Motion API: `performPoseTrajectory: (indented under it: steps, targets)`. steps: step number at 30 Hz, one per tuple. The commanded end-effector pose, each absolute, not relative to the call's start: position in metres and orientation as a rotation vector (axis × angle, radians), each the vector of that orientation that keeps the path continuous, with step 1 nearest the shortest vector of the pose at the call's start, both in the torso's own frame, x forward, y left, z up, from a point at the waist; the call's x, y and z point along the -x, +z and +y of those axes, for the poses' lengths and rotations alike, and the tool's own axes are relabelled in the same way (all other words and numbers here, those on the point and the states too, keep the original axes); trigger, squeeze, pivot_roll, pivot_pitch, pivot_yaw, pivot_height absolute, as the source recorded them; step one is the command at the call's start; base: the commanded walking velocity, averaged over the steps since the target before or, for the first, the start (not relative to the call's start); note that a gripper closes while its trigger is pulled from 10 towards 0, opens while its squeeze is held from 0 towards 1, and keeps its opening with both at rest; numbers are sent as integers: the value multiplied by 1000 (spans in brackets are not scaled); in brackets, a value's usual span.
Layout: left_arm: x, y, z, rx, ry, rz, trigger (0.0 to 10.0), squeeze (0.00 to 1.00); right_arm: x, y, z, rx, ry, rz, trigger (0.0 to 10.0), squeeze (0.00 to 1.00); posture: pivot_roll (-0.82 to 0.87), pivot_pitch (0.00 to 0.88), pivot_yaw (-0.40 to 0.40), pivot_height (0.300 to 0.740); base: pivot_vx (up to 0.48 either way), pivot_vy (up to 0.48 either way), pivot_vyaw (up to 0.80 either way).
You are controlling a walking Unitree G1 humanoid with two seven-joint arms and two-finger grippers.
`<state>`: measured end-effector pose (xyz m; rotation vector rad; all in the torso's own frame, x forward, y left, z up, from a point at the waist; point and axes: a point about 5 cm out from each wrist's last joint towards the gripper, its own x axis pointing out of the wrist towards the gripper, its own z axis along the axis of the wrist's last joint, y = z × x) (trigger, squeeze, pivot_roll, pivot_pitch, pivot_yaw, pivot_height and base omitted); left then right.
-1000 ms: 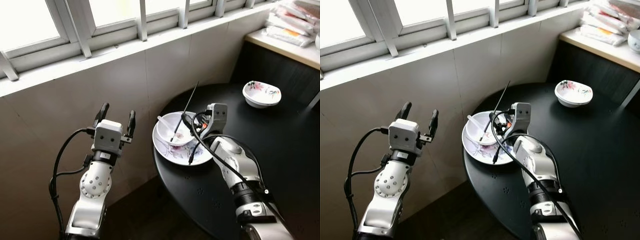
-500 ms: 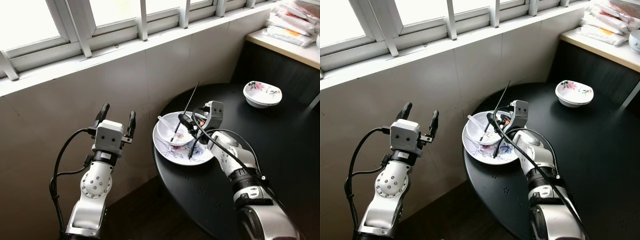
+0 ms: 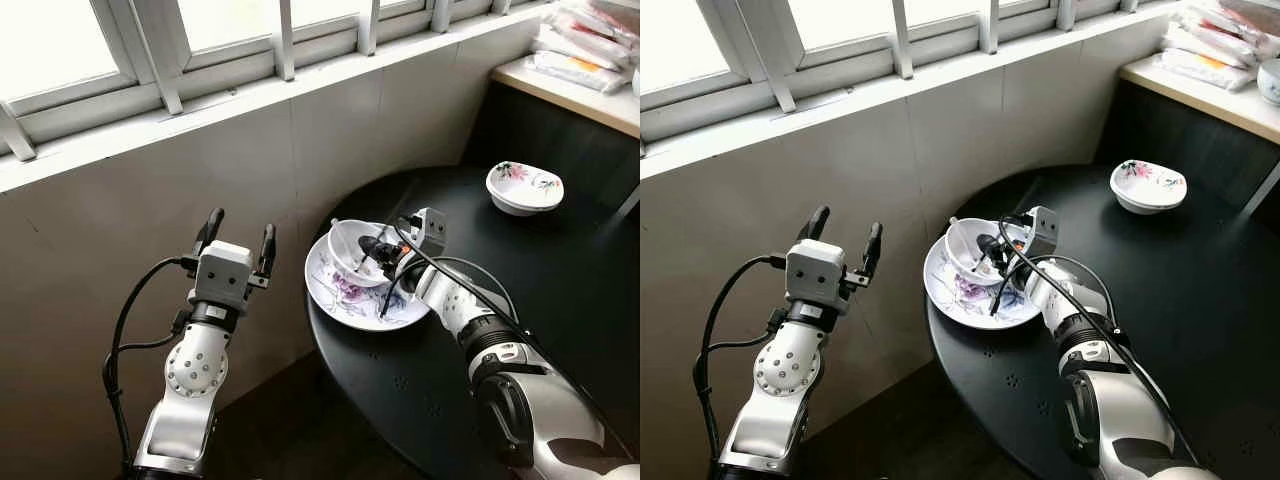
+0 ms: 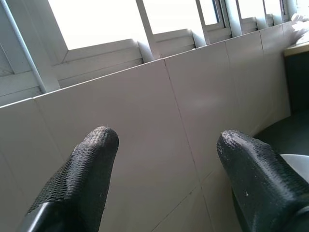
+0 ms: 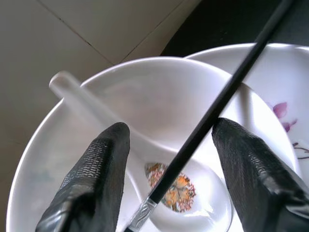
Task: Kitchen organization
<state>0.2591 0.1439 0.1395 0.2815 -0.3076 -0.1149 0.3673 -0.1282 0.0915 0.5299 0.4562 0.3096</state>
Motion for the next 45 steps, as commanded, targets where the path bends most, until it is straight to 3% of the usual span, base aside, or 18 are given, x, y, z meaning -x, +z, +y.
performPoseTrajectory:
  steps: [1, 8, 9, 10, 11, 25, 43, 44, 45]
  targets:
    - [-260, 140, 145, -286, -103, -299, 10000, 0, -373, 100, -127, -545, 309, 433, 10000, 0, -5, 0, -3, 740, 0, 0, 0]
    - [-259, 139, 144, -283, -104, -295, 10000, 0, -377, 106, -128, -544, 308, 411, 10000, 0, -6, 0, -7, 740, 0, 0, 0]
    - [-259, 139, 144, -282, -103, -295, 10000, 0, -377, 107, -128, -553, 309, 404, 4392, 0, -6, 0, -7, 740, 0, 0, 0]
    - [-259, 139, 144, -282, -102, -293, 10000, 0, -378, 107, -128, -562, 306, 399, 1373, 0, -6, 0, -8, 740, 0, 0, 0]
    - [-259, 138, 143, -281, -101, -292, 10000, 0, -379, 107, -129, -567, 295, 395, 0, 0, -8, 0, -8, 740, 0, 0, 0]
    - [-258, 137, 141, -276, -105, -284, 10000, 0, -375, 102, -125, -602, 301, 370, 0, 0, -16, 4, -9, 740, 0, 0, 0]
    - [-259, 136, 143, -278, -103, -280, 10000, 0, -359, 126, -113, -22, 388, 42, 0, 0, -25, 0, -2, 740, 0, 0, 0]
    - [-259, 137, 144, -278, -102, -280, 10000, 0, -359, 125, -113, -6, 378, 44, 1412, 0, -25, 0, -1, 740, 0, 0, 0]
    - [-260, 136, 144, -278, -102, -280, 10000, 0, -358, 125, -114, 3, 372, 46, 1412, 0, -24, 0, -1, 740, 0, 0, 0]
